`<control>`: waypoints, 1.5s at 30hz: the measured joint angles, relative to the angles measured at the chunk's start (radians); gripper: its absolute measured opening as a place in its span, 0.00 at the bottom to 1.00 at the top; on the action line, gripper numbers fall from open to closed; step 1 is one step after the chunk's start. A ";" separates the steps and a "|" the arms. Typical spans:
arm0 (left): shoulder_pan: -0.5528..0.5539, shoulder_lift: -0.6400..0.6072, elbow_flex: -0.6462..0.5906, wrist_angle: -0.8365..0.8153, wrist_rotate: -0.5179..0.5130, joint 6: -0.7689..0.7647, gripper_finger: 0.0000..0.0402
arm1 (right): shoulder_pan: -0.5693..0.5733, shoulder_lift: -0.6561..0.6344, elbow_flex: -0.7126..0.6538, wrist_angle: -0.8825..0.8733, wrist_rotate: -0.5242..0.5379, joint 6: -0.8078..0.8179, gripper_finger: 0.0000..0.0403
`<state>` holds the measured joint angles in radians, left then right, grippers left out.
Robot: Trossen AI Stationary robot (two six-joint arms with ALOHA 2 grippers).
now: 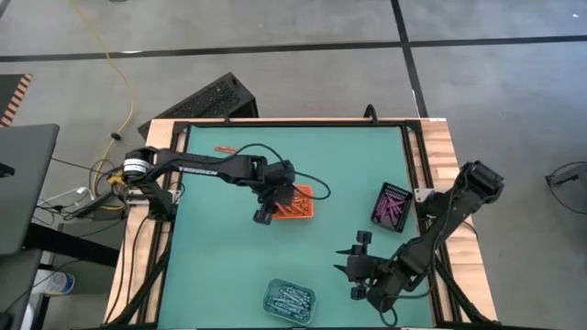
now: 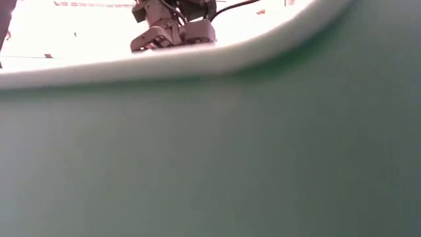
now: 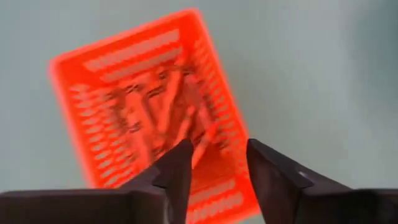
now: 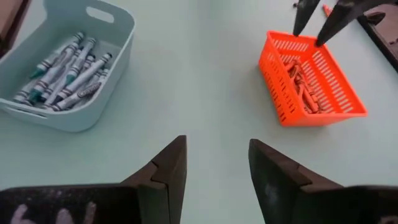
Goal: Sort crayons
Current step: Put the orange crayon into the orange bin
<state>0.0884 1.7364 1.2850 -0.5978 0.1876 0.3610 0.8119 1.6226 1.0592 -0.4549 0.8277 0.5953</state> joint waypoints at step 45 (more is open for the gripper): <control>0.783 0.005 -0.188 -0.191 -0.368 0.474 0.33 | -0.072 0.297 0.000 0.054 0.013 0.080 0.42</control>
<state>0.8713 1.7413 1.0965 -0.7891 -0.1800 0.8350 0.7399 1.9194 1.0592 -0.4004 0.8406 0.6752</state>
